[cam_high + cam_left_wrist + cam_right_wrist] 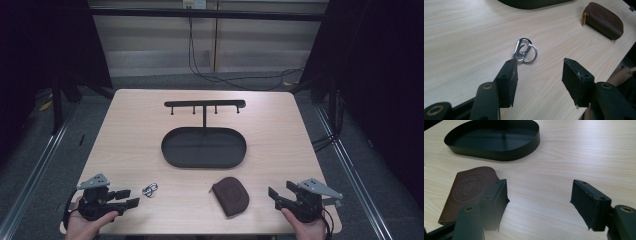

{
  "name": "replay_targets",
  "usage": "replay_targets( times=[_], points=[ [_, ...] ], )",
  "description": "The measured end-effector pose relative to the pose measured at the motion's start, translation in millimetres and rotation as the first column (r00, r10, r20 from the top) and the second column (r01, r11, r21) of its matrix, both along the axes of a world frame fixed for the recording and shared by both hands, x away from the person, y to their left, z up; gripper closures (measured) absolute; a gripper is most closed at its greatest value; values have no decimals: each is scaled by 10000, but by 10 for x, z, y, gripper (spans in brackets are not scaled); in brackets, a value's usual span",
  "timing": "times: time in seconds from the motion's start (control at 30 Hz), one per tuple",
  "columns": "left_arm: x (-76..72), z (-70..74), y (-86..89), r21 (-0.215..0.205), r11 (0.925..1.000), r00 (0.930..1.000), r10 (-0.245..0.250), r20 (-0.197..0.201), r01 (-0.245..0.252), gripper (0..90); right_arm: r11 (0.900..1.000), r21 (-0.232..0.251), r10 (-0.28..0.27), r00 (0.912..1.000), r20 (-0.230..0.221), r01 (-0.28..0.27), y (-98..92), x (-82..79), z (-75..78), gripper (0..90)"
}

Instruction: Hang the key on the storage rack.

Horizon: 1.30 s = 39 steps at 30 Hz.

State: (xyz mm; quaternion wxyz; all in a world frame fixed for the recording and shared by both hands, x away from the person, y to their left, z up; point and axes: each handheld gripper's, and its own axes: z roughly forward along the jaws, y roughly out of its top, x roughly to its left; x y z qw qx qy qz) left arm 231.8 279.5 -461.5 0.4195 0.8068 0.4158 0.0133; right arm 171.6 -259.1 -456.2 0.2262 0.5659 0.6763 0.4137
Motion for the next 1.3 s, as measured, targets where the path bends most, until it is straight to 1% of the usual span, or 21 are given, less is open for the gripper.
replay_targets(
  times=[0.07,0.1,0.17,0.2,0.3,0.43,0.5,0.6,0.67,0.73,0.77,0.8,0.83,0.87,0.9,0.93,1.07,1.1,1.13,1.23,1.3],
  points=[
    [6,-1,-2,46,10000,10000,-65,-23,65,447,10000,54,-40,10000,-44,41,-4,2,0,279],
    [11,-7,-7,6,10000,9999,-94,-78,94,447,9999,116,-68,10000,-63,68,-18,7,-3,249],
    [31,-23,-13,6,9998,9996,-175,-223,175,412,9996,274,-10,9999,-153,15,-30,16,-10,231],
    [42,-32,-18,37,9997,9992,-225,-324,226,413,9996,281,5,9998,-179,0,-31,18,-12,220],
    [43,-41,-20,104,9997,9991,-226,-346,230,413,9995,323,66,9998,-199,-60,-30,20,-14,219],
    [23,-33,-30,196,9994,9991,-275,-332,282,417,9995,263,168,9998,-128,-164,-21,12,-12,218],
    [12,-26,-39,396,9988,9992,-289,-276,300,417,9995,186,257,9995,-164,-254,-7,19,-10,218],
    [6,-10,-40,434,9988,9993,-230,-293,243,422,9993,103,358,9990,-250,-355,10,23,-16,216],
    [18,-3,-39,494,9986,9991,-172,-379,191,432,9993,65,371,9991,-209,-370,11,19,-15,215],
    [37,1,-34,672,9977,9992,82,-402,-54,443,9994,79,344,9991,-245,-343,9,25,-17,216],
    [37,1,-34,672,9977,9992,82,-402,-54,451,9993,100,371,9990,-264,-368,8,32,-20,216],
    [72,6,-33,707,9975,9991,26,-435,5,482,9993,84,375,9988,-319,-372,10,38,-23,216],
    [72,6,-33,707,9975,9991,26,-435,5,497,9993,84,375,9988,-319,-372,10,38,-23,216],
    [83,18,-40,681,9977,9993,94,-369,-69,497,9994,50,331,9985,-425,-329,13,48,-32,216],
    [106,42,-47,741,9972,9995,92,-317,-68,511,9992,59,385,9981,-482,-383,19,57,-39,216],
    [121,54,-51,795,9968,9996,52,-279,-30,517,9992,88,390,9982,-454,-386,21,55,-37,216],
    [177,85,-82,965,9953,9989,-15,-466,60,513,9992,69,386,9983,-425,-384,20,50,-35,216],
    [182,91,-95,1036,9946,9987,34,-501,19,506,9992,67,390,9983,-432,-388,19,50,-36,216],
    [190,99,-107,1131,9935,9983,-84,-582,150,506,9993,64,383,9983,-448,-381,20,51,-36,216],
    [200,139,-147,1378,9897,9977,-300,-610,382,507,9991,41,425,9980,-478,-423,26,54,-37,216],
    [217,173,-180,1440,9883,9974,-415,-594,497,510,9990,18,440,9979,-477,-439,31,55,-38,216]
  ],
)
